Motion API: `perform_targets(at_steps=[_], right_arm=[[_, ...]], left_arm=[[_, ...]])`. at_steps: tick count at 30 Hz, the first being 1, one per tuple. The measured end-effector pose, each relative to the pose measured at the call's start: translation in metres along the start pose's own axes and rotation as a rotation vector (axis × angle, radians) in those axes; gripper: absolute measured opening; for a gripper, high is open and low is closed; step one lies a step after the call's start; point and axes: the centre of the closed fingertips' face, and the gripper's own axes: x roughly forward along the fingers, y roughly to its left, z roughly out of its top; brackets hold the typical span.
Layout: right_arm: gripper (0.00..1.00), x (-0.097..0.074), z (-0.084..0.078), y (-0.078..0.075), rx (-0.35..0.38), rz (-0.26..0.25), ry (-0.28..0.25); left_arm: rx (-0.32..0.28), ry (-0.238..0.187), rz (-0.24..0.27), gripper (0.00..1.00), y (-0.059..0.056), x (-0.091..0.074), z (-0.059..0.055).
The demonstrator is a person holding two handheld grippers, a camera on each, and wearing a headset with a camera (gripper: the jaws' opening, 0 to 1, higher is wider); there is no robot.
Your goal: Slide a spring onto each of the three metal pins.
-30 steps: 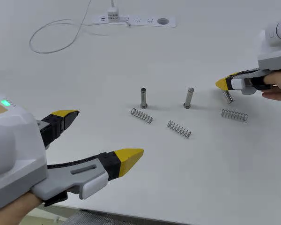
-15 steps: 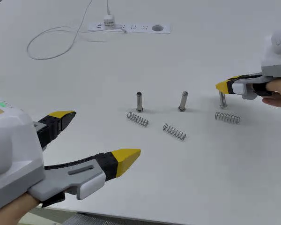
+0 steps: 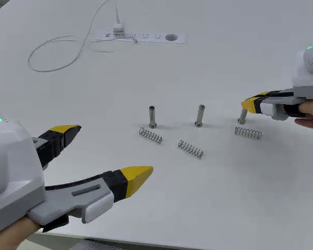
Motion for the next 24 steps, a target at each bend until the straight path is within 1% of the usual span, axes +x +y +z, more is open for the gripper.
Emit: perform_targets(at_steps=[6,12,15,20,22,24], right_arm=[[0.08,0.002,-0.003,-0.002,-0.051,-0.003,0.017],[0.08,0.005,-0.003,-0.005,-0.057,-0.01,0.026],[0.09,0.008,-0.003,-0.006,-0.078,-0.004,0.037],[0.09,0.011,-0.005,-0.009,-0.068,-0.005,0.054],[0.09,0.013,-0.006,-0.008,-0.065,0.0,0.063],[0.13,0.015,-0.008,-0.01,-0.059,-0.005,0.07]], left_arm=[[0.001,-0.003,-0.002,0.85,0.0,0.0,0.001],[0.002,-0.004,-0.005,0.85,-0.001,0.001,0.001],[0.0,-0.001,-0.006,0.85,-0.001,0.001,0.0],[0.0,-0.002,-0.008,0.85,-0.001,0.001,0.001],[0.001,-0.003,-0.008,0.85,-0.001,0.001,0.001],[0.001,-0.002,-0.009,0.84,-0.001,0.001,0.001]])
